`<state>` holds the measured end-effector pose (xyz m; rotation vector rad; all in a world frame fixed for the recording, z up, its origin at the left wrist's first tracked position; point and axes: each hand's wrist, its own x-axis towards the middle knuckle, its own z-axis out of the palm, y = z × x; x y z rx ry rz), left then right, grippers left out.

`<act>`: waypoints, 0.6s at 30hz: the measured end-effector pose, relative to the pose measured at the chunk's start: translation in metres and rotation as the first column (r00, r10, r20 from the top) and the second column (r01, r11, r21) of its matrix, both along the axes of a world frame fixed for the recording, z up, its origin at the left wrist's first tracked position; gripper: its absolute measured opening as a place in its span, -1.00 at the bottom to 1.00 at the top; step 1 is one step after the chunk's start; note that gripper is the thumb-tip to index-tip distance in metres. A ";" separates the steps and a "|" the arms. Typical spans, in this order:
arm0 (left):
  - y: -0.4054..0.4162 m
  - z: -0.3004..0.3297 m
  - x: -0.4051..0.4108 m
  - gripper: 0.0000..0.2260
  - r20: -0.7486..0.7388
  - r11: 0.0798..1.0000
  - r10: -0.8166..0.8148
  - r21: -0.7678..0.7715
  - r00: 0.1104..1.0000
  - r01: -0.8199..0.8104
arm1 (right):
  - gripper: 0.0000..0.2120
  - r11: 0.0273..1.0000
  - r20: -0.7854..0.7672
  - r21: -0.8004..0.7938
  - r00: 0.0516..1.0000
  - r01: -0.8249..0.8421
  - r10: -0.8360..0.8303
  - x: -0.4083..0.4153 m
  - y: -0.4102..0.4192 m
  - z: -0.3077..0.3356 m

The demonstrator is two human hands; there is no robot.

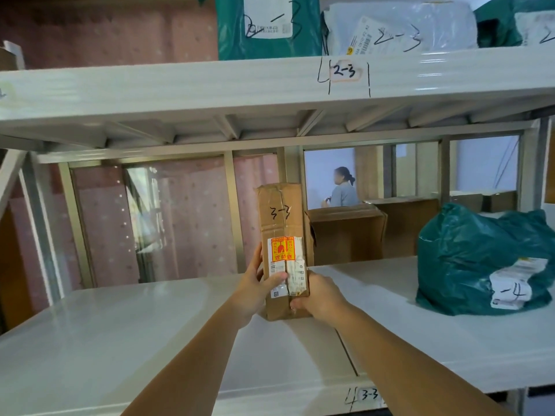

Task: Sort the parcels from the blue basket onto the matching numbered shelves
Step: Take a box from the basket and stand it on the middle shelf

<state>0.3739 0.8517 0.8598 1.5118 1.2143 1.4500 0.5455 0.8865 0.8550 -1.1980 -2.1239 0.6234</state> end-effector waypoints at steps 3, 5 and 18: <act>0.004 -0.001 -0.001 -0.22 0.017 1.000 0.017 -0.010 1.000 -0.017 | -0.40 1.000 0.006 0.003 1.000 0.001 -0.001 -0.001 0.003 0.000; 0.005 -0.001 -0.002 -0.21 0.019 1.000 0.021 -0.015 1.000 -0.020 | -0.40 1.000 0.009 0.005 1.000 -0.003 0.003 -0.002 0.003 0.000; 0.007 -0.001 -0.003 -0.25 0.025 1.000 0.015 -0.020 1.000 -0.014 | -0.39 0.997 -0.026 -0.054 0.998 0.050 -0.052 -0.005 0.004 -0.001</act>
